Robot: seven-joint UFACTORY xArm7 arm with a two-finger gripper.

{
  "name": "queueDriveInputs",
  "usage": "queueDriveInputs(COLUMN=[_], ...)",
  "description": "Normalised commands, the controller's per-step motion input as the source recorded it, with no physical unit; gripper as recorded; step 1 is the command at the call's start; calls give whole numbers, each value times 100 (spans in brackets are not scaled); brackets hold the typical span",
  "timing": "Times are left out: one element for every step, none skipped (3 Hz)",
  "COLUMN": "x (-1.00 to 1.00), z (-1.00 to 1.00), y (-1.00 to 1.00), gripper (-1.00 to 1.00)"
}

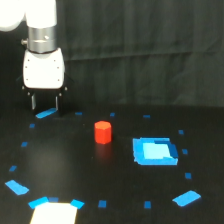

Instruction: Pick up the red object from the table

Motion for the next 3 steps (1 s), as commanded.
queueDriveInputs(x=[87, 100, 100], z=[-26, -24, 0], y=[-55, -34, -42], gripper=[100, 100, 96])
